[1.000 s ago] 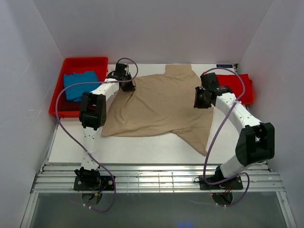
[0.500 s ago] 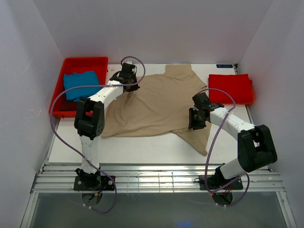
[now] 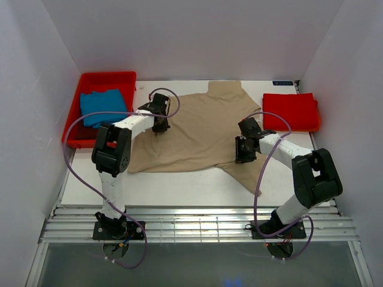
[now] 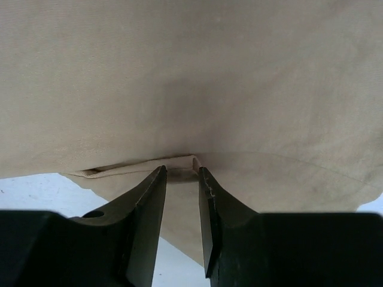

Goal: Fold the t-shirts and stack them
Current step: Fold the tshirt

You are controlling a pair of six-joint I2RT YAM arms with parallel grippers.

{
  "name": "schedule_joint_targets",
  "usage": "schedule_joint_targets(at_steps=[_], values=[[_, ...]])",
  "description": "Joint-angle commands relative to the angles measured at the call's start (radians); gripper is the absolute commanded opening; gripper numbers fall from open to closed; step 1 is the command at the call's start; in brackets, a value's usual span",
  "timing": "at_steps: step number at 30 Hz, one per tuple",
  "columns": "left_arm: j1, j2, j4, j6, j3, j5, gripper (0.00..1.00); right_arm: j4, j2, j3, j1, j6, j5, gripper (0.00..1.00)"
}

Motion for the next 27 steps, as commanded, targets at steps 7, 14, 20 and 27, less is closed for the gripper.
schedule_joint_targets(at_steps=[7, 14, 20, 27], values=[[0.019, -0.154, 0.006, 0.001, -0.014, -0.038, 0.00, 0.002, -0.025, -0.006, 0.006, -0.002, 0.045, 0.29], [0.048, -0.166, 0.006, 0.003, -0.034, -0.038, 0.00, 0.016, -0.059, -0.038, 0.010, -0.011, 0.016, 0.11], [0.080, -0.197, 0.008, 0.007, -0.066, -0.047, 0.00, -0.024, -0.103, -0.035, 0.033, -0.016, -0.011, 0.08], [0.120, -0.209, 0.014, 0.003, -0.086, -0.038, 0.00, -0.128, -0.220, -0.004, 0.116, 0.019, -0.048, 0.08]])
